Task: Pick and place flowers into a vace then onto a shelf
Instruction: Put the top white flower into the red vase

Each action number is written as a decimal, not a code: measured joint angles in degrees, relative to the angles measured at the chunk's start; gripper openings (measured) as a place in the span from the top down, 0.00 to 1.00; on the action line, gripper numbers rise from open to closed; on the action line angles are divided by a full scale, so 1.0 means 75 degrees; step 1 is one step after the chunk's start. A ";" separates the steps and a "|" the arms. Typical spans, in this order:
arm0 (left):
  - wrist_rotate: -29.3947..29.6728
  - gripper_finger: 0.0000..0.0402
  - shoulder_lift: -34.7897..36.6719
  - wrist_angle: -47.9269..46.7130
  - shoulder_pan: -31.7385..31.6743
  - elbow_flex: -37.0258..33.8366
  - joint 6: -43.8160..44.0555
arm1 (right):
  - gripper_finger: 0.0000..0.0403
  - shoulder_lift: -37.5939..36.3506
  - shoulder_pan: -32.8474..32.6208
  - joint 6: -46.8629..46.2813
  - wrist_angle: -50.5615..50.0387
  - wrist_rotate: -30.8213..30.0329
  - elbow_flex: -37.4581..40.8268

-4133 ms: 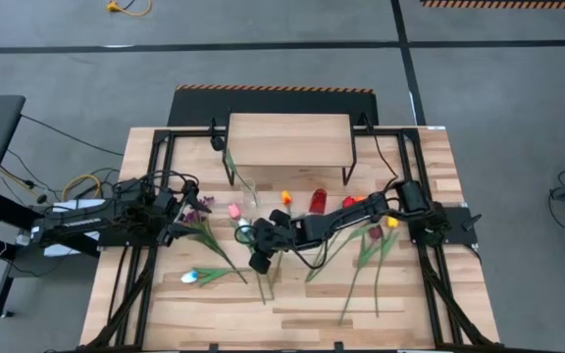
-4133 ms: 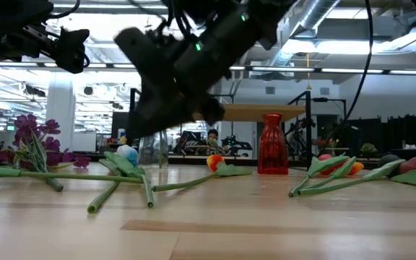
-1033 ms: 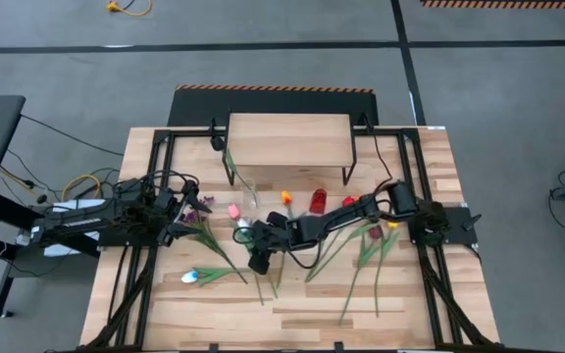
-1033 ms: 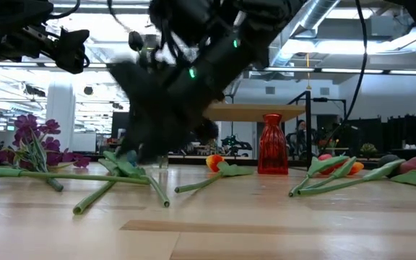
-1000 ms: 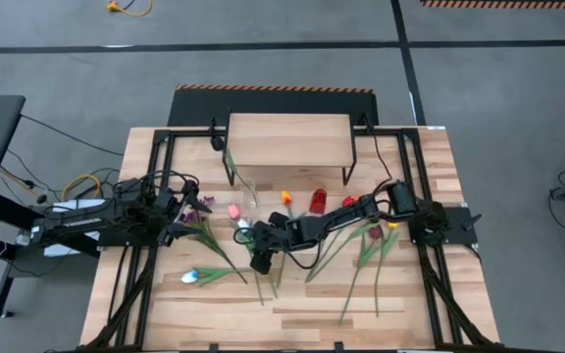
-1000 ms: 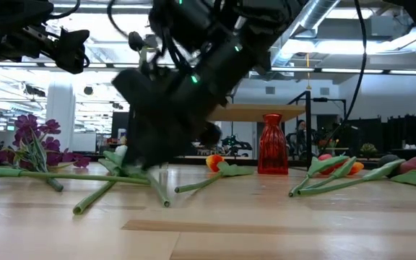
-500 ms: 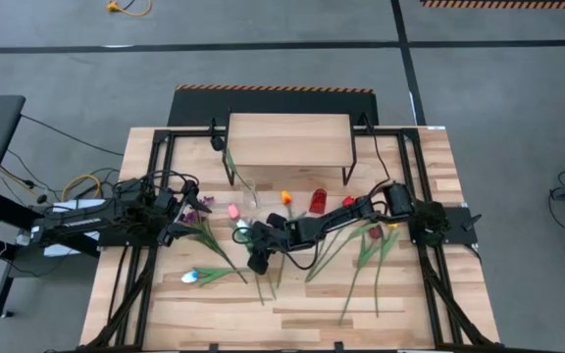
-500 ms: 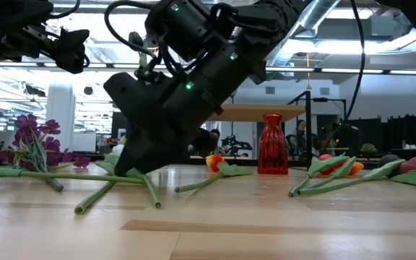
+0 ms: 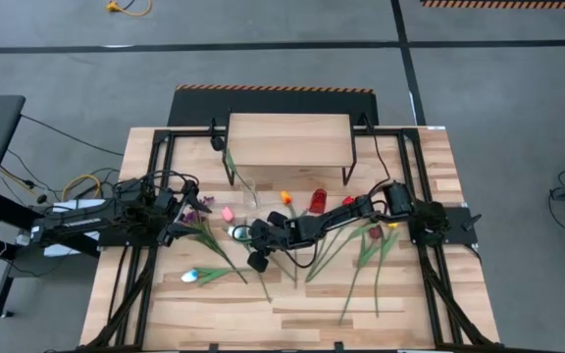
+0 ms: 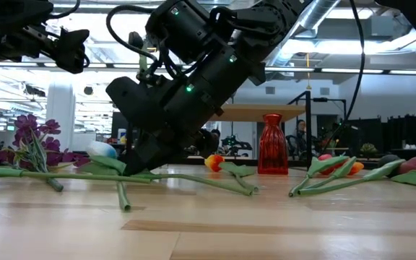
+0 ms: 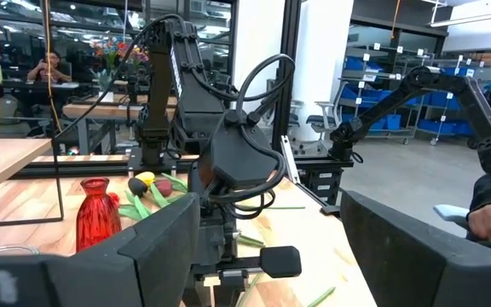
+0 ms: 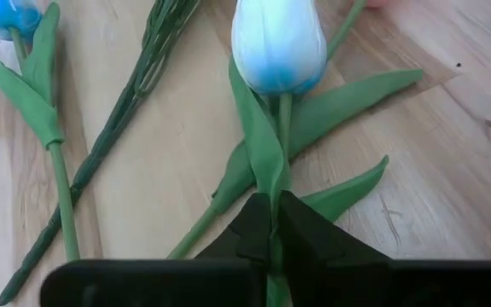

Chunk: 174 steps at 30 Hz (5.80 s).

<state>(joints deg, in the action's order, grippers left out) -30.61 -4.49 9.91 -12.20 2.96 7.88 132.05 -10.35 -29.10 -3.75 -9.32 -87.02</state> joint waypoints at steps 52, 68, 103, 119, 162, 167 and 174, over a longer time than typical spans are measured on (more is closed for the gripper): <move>0.0000 0.31 0.0003 -0.0017 0.0002 0.0000 0.0004 | 1.00 -0.3537 -0.1949 0.3055 -0.0480 -0.6395 0.0012; 0.0000 0.31 0.0002 -0.0017 0.0001 0.0000 0.0006 | 1.00 -0.4106 -0.2427 -0.5911 -1.0018 -1.0605 0.0020; 0.1079 0.31 0.0000 0.0017 0.0001 -0.0003 -0.0026 | 1.00 -0.6376 -0.4050 -1.0308 -0.9347 -1.0792 0.4543; 0.1262 0.31 0.0000 0.0041 0.0001 -0.0003 -0.0023 | 1.00 -0.6196 -0.5280 -0.9493 -0.7259 -1.0751 0.4542; 0.1127 0.31 -0.0003 -0.0071 0.0001 -0.0003 0.0037 | 1.00 -0.7396 0.0094 0.6794 0.9765 -0.2532 0.7785; 0.1128 0.31 -0.0003 -0.0070 0.0000 -0.0003 0.0038 | 0.99 -0.7343 0.0936 0.6331 0.9750 -0.1692 0.7804; 0.1128 0.31 -0.0003 -0.0073 0.0000 -0.0003 0.0038 | 0.99 -0.7344 0.1701 0.5876 0.9411 -0.1367 0.7804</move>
<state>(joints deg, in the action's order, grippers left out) -22.15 -4.51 9.37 -12.20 2.94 8.16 76.97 2.41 14.97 66.83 -19.57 -28.49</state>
